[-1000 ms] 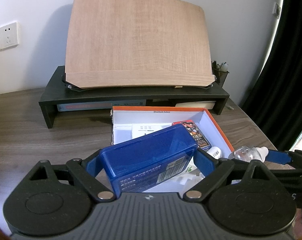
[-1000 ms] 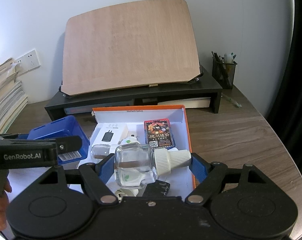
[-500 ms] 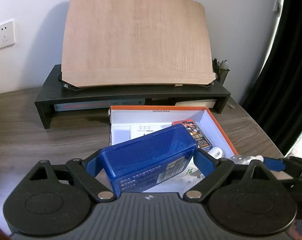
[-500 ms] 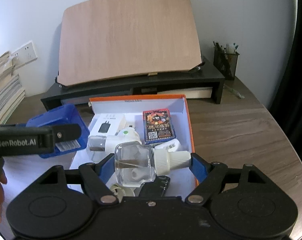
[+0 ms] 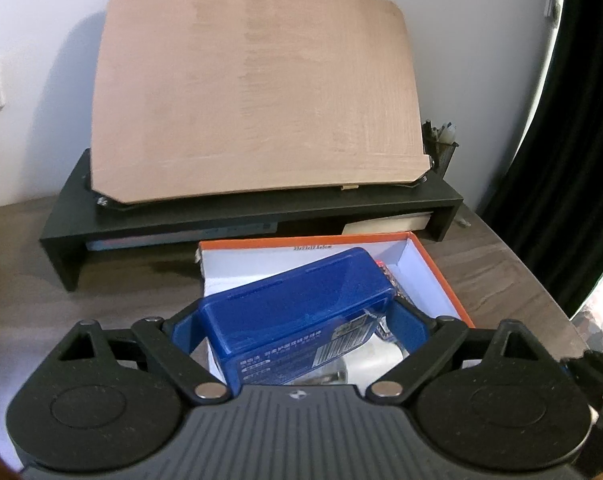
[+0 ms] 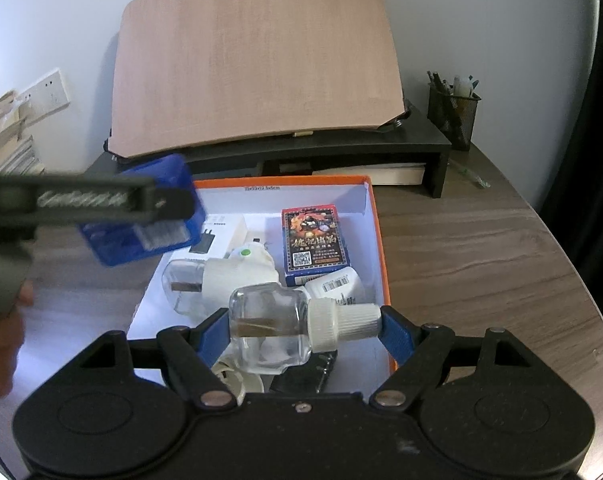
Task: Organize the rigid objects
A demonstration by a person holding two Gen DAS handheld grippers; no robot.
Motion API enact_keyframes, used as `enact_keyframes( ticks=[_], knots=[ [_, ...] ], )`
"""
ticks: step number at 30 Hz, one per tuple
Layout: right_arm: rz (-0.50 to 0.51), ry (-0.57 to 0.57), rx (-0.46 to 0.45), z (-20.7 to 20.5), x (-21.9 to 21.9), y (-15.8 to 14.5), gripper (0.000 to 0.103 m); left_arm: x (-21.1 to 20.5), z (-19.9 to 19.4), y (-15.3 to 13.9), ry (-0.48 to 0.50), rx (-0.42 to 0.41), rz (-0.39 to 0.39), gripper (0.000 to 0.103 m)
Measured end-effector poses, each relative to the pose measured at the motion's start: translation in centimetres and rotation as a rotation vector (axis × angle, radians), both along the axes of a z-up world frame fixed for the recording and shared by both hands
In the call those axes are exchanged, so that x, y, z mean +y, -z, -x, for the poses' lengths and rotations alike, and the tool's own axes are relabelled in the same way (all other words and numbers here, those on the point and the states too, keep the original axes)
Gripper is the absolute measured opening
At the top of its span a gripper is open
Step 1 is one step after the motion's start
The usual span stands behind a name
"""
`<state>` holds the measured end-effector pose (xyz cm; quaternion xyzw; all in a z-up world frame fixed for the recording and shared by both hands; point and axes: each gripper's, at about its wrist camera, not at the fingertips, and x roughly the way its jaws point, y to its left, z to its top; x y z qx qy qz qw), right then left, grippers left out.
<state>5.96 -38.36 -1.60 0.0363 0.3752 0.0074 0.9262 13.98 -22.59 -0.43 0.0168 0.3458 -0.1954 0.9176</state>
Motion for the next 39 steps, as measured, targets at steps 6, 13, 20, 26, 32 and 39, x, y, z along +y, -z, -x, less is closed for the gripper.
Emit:
enact_keyframes(
  ticks=[6,13,20,26,32,39],
  knots=[
    [0.019,-0.027,-0.054,0.9,-0.3,-0.9,0.094,-2.2,-2.1,0.6,0.024,0.004,-0.019,0.095],
    [0.016,-0.019,-0.092,2.5,-2.5,-2.0,0.094,-5.5,-5.1,2.1,0.061,0.036,-0.079,0.095],
    [-0.005,-0.046,-0.099,3.4,-4.5,-2.0,0.094,-7.1,-6.3,3.1,0.067,0.065,-0.121,0.098],
    [-0.021,-0.07,-0.105,4.0,-5.2,-1.8,0.094,-6.3,-5.1,1.9,0.025,0.043,-0.116,0.103],
    [-0.023,-0.044,-0.127,5.7,-5.2,-2.3,0.094,-4.9,-1.8,-0.7,-0.007,0.015,-0.075,0.103],
    [-0.01,-0.008,-0.131,8.8,-4.0,-3.2,0.094,-2.4,4.1,-2.3,-0.063,0.08,-0.044,0.103]
  ],
)
